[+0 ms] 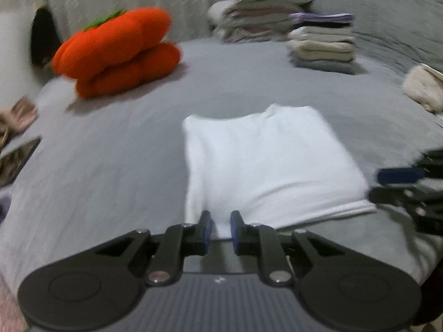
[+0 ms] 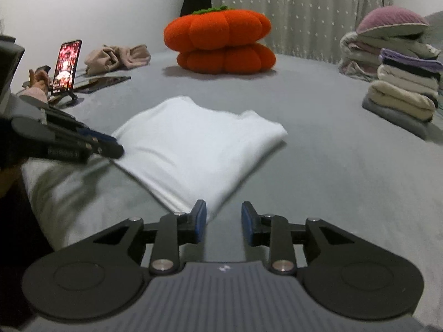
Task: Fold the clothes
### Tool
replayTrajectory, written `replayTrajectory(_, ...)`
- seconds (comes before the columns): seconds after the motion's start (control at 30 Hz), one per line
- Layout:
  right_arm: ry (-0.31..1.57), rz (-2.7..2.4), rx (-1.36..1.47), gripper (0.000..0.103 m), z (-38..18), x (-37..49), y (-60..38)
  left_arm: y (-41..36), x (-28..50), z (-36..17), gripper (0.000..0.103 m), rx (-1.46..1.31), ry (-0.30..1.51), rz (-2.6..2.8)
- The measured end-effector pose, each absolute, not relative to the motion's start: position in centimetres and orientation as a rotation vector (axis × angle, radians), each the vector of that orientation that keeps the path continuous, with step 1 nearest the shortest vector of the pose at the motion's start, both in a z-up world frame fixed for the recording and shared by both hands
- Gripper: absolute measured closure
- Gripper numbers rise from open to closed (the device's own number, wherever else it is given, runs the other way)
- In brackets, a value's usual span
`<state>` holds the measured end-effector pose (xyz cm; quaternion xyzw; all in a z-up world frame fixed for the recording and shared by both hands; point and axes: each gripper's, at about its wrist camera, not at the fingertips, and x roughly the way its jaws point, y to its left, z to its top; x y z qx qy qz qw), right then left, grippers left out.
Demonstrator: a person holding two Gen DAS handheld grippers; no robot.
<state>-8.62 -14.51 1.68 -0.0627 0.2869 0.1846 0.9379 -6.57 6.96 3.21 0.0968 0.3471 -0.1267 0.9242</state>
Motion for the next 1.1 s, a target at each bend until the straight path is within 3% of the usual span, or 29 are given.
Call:
replayTrajectory(0.07, 0.596, 0.372, -0.129, 0.071, 1.6, -9.1, -14.9, 7.9, -6.4, 3.4, 0.065, 0.152, 0.743, -0.214)
replayTrajectory(0.4, 0.663, 0.457, 0.283, 0.071, 3.1, -7.2, -17.6, 12.4, -5.5, 4.6, 0.065, -0.207, 0.736, -0.230)
replayTrajectory(0.73, 0.728, 0.446, 0.305, 0.079, 1.7, -6.7, -18.0, 9.8, -4.6, 3.5, 0.062, 0.042, 0.810, -0.067)
replayTrajectory(0.87, 0.692, 0.393, 0.295, 0.069, 2.7, -7.2, -19.1, 10.3, -5.1, 3.9, 0.059, 0.024, 0.766, -0.040)
replayTrajectory(0.93, 0.648, 0.363, 0.258, 0.067, 3.5, -7.1, -18.7, 10.6, -5.1, 4.4, 0.049, -0.013, 0.716, -0.050)
replayTrajectory(1.1, 0.568, 0.333, 0.196, 0.059, 4.5, -5.3, -16.5, 8.7, -4.6, 5.8, 0.046, -0.001, 0.556, -0.092)
